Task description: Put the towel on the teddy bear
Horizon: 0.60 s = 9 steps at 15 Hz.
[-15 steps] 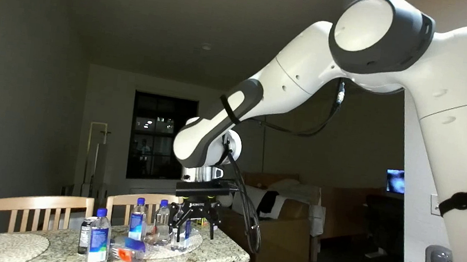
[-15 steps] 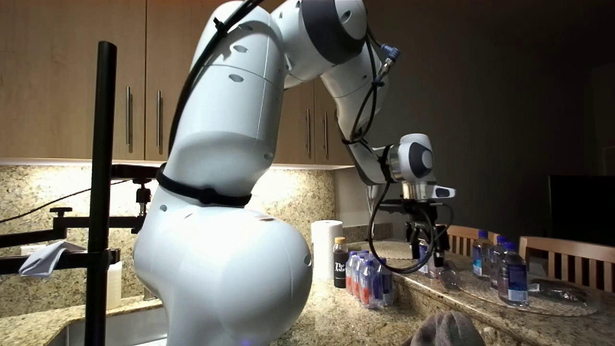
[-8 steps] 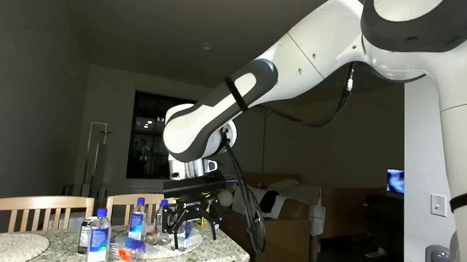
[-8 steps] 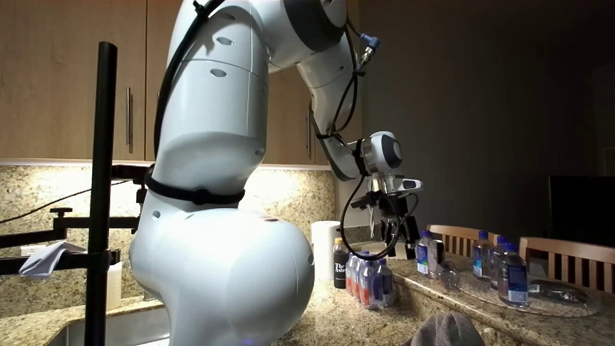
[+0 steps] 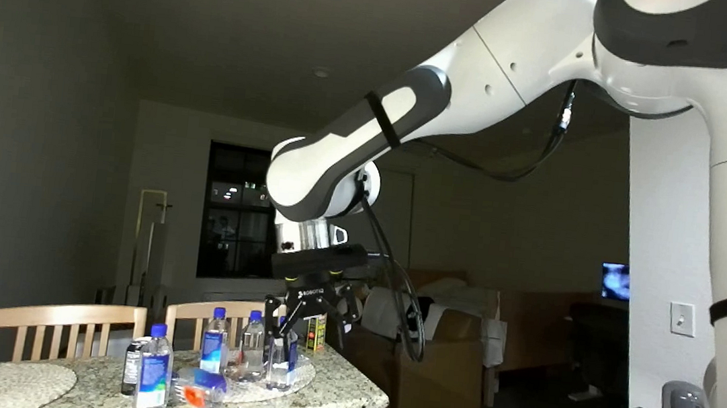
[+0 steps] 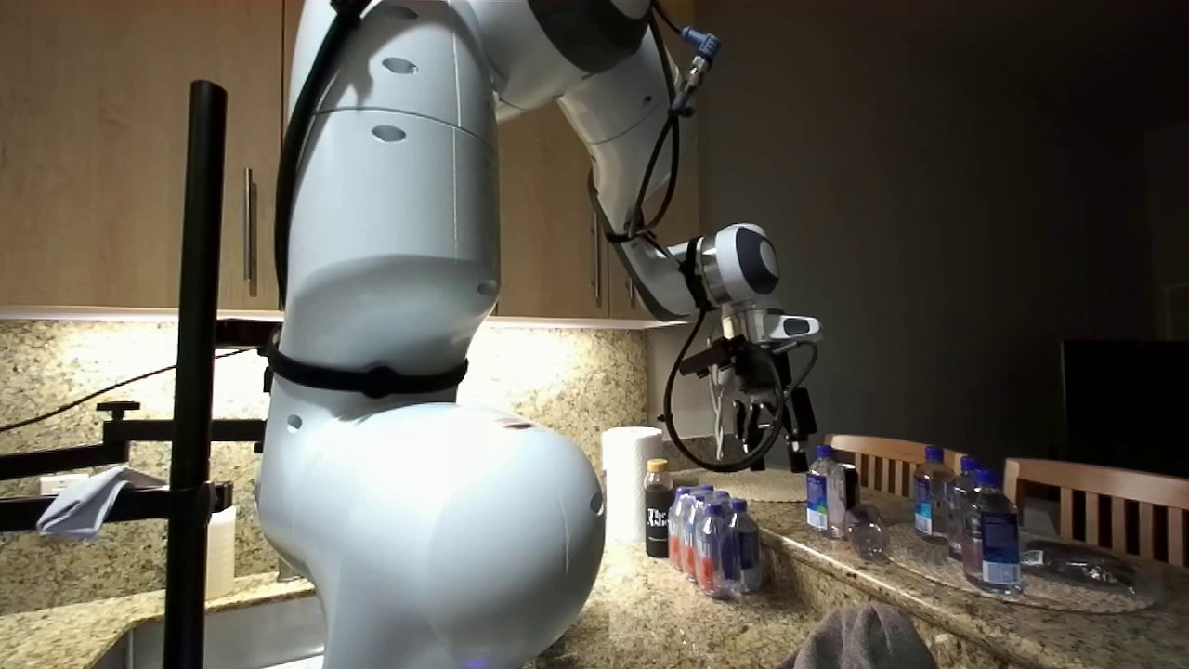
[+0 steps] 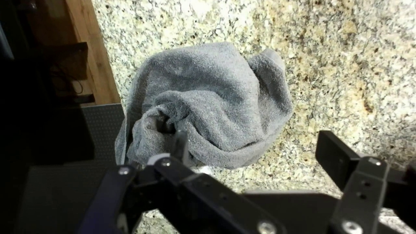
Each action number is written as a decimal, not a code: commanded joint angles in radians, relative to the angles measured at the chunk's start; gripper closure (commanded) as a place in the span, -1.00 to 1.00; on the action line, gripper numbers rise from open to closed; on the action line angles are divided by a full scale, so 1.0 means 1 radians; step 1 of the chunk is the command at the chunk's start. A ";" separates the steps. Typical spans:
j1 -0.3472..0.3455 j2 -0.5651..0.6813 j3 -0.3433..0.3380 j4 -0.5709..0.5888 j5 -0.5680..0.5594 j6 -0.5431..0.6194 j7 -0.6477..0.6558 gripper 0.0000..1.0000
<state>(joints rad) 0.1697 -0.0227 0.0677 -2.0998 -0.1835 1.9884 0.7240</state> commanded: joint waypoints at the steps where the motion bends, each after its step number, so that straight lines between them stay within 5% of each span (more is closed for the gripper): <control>1: -0.037 -0.058 0.005 -0.044 0.075 0.031 -0.209 -1.00; 6: -0.054 -0.102 -0.003 -0.097 0.210 0.010 -0.464 -1.00; 7: -0.063 -0.131 -0.010 -0.184 0.224 0.018 -0.492 -1.00; 8: -0.057 -0.058 0.009 -0.053 0.181 -0.004 -0.409 -1.00; 9: -0.061 -0.070 0.006 -0.093 0.190 -0.003 -0.431 -1.00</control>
<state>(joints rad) 0.1257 -0.0928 0.0566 -2.1953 0.0051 1.9874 0.2938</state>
